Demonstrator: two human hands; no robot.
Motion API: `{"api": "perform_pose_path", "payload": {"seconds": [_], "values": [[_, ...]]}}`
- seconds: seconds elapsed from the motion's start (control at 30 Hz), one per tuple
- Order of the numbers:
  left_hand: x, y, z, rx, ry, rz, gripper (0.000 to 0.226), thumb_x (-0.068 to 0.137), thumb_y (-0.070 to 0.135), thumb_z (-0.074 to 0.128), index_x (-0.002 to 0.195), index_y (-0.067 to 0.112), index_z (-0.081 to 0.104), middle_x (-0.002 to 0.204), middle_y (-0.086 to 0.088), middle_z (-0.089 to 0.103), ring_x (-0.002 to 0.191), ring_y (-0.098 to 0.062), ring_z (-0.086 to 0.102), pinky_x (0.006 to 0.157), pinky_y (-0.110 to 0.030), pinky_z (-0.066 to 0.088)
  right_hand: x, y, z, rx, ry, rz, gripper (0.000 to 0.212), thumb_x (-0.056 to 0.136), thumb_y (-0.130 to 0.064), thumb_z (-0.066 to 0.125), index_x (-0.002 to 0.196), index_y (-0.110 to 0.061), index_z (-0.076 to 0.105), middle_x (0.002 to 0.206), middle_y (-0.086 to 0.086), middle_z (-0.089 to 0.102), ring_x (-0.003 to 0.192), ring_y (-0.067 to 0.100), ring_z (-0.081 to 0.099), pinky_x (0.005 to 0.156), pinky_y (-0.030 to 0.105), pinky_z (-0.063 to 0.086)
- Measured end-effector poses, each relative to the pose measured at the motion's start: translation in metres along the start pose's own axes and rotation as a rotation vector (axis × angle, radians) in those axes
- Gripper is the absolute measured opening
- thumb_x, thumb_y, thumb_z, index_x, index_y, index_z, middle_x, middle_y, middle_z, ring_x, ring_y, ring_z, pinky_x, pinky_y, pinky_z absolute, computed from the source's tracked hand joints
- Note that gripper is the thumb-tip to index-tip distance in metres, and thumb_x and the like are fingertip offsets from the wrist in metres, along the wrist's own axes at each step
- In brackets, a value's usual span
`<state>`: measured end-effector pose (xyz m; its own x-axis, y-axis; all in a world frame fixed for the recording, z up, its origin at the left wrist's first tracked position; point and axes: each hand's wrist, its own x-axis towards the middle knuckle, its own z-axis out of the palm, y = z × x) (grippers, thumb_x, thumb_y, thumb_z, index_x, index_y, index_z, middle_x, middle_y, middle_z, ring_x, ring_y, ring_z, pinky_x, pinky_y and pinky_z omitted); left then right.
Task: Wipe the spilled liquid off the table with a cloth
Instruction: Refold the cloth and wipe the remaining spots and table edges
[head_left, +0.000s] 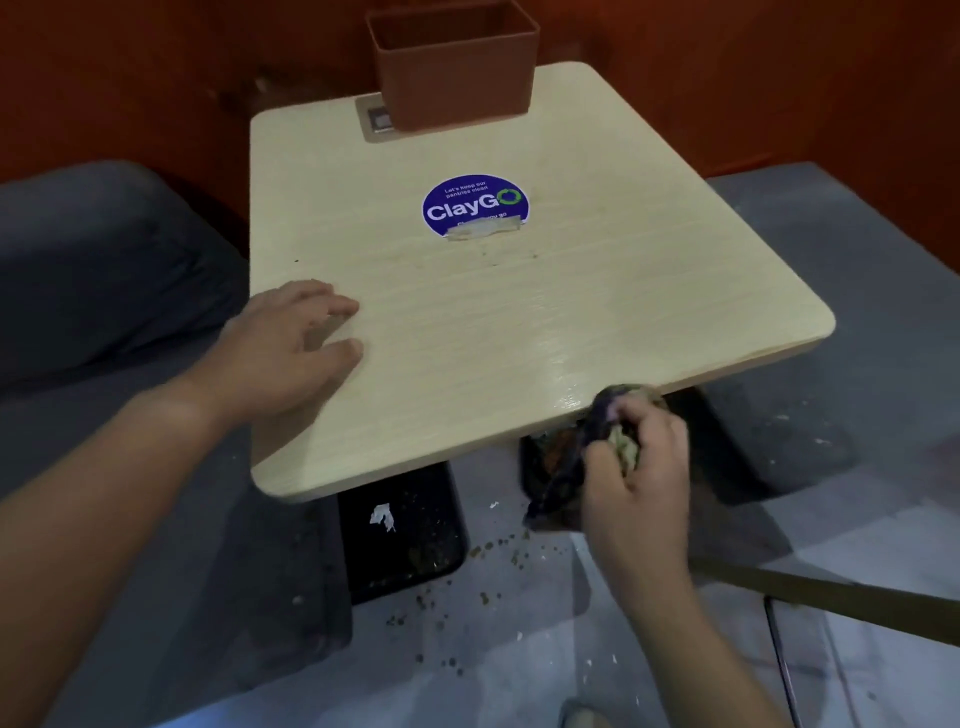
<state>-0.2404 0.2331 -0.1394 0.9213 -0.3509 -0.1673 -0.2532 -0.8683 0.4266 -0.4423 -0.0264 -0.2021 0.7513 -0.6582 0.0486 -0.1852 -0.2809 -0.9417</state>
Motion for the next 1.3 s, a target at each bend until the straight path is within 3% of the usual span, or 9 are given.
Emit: {"api": "perform_pose_path", "payload": {"seconds": [0.13, 0.27, 0.4, 0.57, 0.63, 0.87, 0.97, 1.13, 1.3], "values": [[-0.002, 0.000, 0.009, 0.023, 0.024, 0.026, 0.075, 0.079, 0.068, 0.048, 0.148, 0.040, 0.052, 0.164, 0.009, 0.036, 0.153, -0.023, 0.025, 0.121, -0.052, 0.023, -0.015, 0.012, -0.026, 0.082, 0.048, 0.055, 0.046, 0.079, -0.025, 0.056, 0.117, -0.049, 0.062, 0.110, -0.022, 0.066, 0.092, 0.000, 0.065, 0.074, 0.022, 0.054], [0.001, 0.000, 0.011, 0.032, 0.036, 0.017, 0.071, 0.080, 0.065, 0.048, 0.147, 0.041, 0.050, 0.162, 0.011, 0.035, 0.152, -0.019, 0.023, 0.119, -0.053, 0.021, 0.041, 0.027, -0.115, -0.158, 0.261, 0.075, 0.066, 0.076, -0.036, 0.056, 0.134, -0.066, 0.045, 0.140, -0.012, 0.057, 0.124, 0.015, 0.059, 0.098, 0.052, 0.056], [0.002, 0.000, 0.014, 0.031, 0.056, 0.018, 0.069, 0.080, 0.063, 0.048, 0.145, 0.041, 0.051, 0.161, 0.012, 0.037, 0.150, -0.019, 0.025, 0.118, -0.055, 0.024, 0.110, 0.027, -0.150, -0.232, 0.269, 0.028, 0.066, 0.088, -0.018, 0.051, 0.136, -0.063, 0.050, 0.144, -0.004, 0.053, 0.126, 0.027, 0.057, 0.097, 0.065, 0.055], [0.005, -0.003, 0.020, 0.037, 0.067, 0.005, 0.070, 0.078, 0.063, 0.046, 0.144, 0.041, 0.050, 0.161, 0.012, 0.036, 0.150, -0.021, 0.025, 0.118, -0.057, 0.025, 0.113, 0.027, -0.100, -0.408, 0.127, -0.148, 0.065, 0.082, 0.014, 0.050, 0.139, -0.016, 0.061, 0.138, 0.014, 0.061, 0.125, 0.036, 0.052, 0.107, 0.061, 0.045], [0.005, -0.002, 0.021, 0.039, 0.068, -0.001, 0.069, 0.078, 0.062, 0.046, 0.144, 0.041, 0.050, 0.161, 0.012, 0.037, 0.150, -0.022, 0.025, 0.118, -0.057, 0.025, 0.077, 0.025, -0.065, -0.393, 0.072, -0.289, 0.068, 0.073, 0.016, 0.048, 0.136, -0.006, 0.063, 0.137, 0.012, 0.064, 0.117, 0.036, 0.054, 0.105, 0.046, 0.045], [0.000, 0.001, 0.016, 0.031, 0.059, -0.002, 0.069, 0.080, 0.061, 0.047, 0.145, 0.039, 0.051, 0.161, 0.012, 0.037, 0.151, -0.020, 0.026, 0.119, -0.054, 0.025, -0.026, -0.005, 0.029, -0.090, -0.250, -0.348, 0.080, 0.080, 0.017, 0.048, 0.141, -0.035, 0.059, 0.143, -0.025, 0.051, 0.125, 0.015, 0.048, 0.101, 0.020, 0.047], [-0.002, 0.002, 0.016, 0.001, 0.066, 0.000, 0.069, 0.080, 0.060, 0.047, 0.146, 0.040, 0.050, 0.162, 0.014, 0.036, 0.152, -0.017, 0.024, 0.120, -0.053, 0.022, 0.000, -0.006, -0.011, 0.120, -0.171, -0.174, 0.073, 0.083, 0.004, 0.052, 0.132, -0.049, 0.062, 0.133, -0.012, 0.062, 0.101, 0.010, 0.065, 0.074, 0.023, 0.058], [-0.003, 0.000, 0.020, -0.026, 0.087, 0.004, 0.065, 0.084, 0.055, 0.043, 0.147, 0.040, 0.051, 0.163, 0.015, 0.036, 0.153, -0.016, 0.023, 0.121, -0.050, 0.019, 0.076, 0.007, -0.066, -0.163, 0.165, -0.129, 0.058, 0.085, 0.000, 0.048, 0.138, -0.019, 0.061, 0.135, 0.005, 0.064, 0.126, 0.026, 0.057, 0.111, 0.046, 0.046], [-0.004, -0.002, 0.018, -0.099, 0.077, 0.001, 0.061, 0.090, 0.055, 0.036, 0.146, 0.042, 0.053, 0.163, 0.017, 0.036, 0.153, -0.011, 0.021, 0.121, -0.045, 0.014, 0.051, 0.005, -0.021, -0.362, 0.147, -0.299, 0.060, 0.074, 0.002, 0.044, 0.131, -0.005, 0.063, 0.128, 0.013, 0.065, 0.108, 0.017, 0.048, 0.097, 0.044, 0.042]]}}
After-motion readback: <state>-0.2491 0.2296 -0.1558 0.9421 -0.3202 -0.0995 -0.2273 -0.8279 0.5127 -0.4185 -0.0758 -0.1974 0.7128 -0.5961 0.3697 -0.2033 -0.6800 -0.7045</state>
